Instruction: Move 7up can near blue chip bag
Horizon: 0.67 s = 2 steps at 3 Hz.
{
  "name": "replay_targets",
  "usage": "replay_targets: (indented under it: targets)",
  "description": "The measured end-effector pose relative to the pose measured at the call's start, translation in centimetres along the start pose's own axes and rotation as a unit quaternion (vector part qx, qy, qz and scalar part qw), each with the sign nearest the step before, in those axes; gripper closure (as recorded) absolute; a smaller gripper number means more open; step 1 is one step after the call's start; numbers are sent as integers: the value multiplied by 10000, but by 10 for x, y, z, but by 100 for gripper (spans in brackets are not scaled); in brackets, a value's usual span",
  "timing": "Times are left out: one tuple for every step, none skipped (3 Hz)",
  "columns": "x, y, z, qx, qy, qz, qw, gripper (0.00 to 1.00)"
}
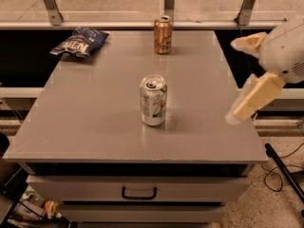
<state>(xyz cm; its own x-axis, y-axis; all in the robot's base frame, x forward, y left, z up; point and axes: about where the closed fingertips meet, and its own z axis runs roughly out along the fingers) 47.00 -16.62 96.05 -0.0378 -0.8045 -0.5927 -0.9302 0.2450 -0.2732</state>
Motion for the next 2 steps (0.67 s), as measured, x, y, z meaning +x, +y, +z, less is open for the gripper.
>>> replay_targets:
  targets:
    - [-23,-2,47,-219,-1156,23,9930,0]
    - [-57,4,80,-581,-2261,264,9720,0]
